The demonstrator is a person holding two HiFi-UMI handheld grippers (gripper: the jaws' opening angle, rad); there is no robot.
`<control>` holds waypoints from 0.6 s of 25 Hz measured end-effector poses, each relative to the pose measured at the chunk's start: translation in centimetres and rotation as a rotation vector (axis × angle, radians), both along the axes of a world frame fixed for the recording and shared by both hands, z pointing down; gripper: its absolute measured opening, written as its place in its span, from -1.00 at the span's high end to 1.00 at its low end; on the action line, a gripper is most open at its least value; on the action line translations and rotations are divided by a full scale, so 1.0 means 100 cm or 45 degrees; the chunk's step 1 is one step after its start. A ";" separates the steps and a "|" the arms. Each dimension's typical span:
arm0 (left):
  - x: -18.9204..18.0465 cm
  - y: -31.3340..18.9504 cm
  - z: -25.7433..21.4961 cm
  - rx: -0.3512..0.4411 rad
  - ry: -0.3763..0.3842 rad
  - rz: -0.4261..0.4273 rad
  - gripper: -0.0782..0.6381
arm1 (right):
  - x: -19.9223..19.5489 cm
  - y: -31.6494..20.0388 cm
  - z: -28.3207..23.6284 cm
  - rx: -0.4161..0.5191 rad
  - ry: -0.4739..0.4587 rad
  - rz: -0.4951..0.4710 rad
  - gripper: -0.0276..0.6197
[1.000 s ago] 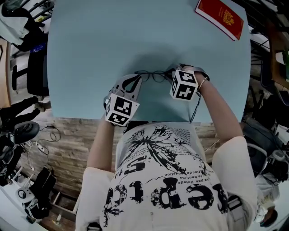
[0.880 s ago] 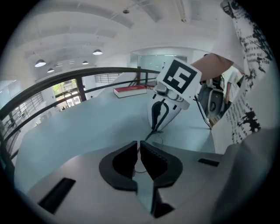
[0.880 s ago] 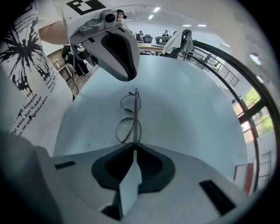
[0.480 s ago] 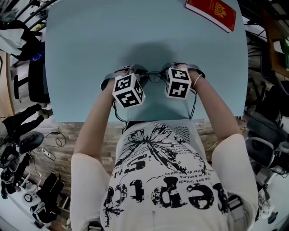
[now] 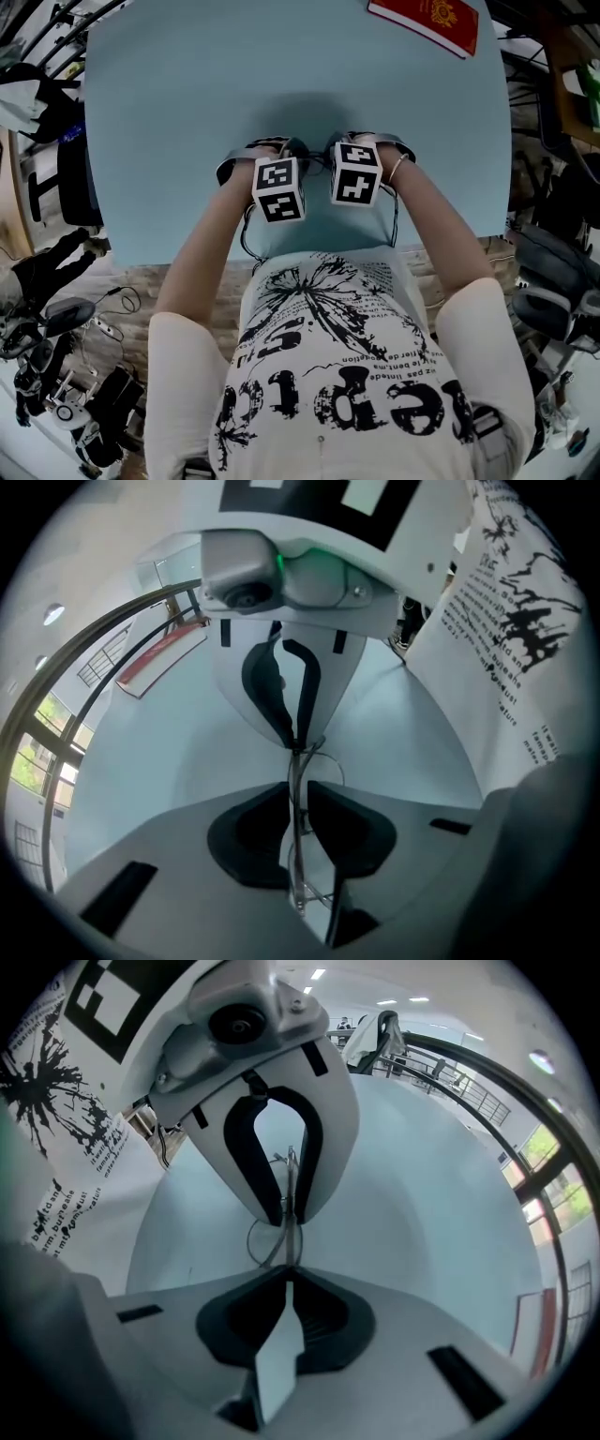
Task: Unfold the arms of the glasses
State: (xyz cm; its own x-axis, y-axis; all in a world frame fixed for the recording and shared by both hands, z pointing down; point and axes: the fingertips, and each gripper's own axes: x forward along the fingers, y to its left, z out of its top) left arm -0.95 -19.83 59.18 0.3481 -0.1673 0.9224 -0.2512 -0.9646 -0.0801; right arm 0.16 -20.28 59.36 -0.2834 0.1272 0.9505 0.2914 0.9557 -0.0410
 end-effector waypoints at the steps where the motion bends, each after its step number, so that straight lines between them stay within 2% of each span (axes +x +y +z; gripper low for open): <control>1: 0.002 -0.002 0.001 0.009 0.008 -0.007 0.58 | 0.001 0.000 0.001 -0.005 0.001 0.001 0.81; 5: 0.006 -0.005 0.000 0.045 0.043 -0.010 0.66 | 0.003 -0.001 0.002 -0.020 0.001 0.016 0.81; 10: 0.005 -0.002 -0.005 0.087 0.091 -0.002 0.67 | 0.001 0.000 0.001 -0.057 -0.006 0.047 0.81; 15: 0.006 0.002 -0.017 0.124 0.179 -0.010 0.67 | 0.005 0.002 0.002 -0.048 0.022 0.053 0.81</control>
State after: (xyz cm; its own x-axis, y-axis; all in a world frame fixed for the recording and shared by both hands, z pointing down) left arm -0.35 -19.67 57.47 0.4707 -0.2567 0.8441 -0.2737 -0.9520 -0.1368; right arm 0.67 -20.13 59.59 -0.2725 0.1516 0.9501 0.2505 0.9646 -0.0820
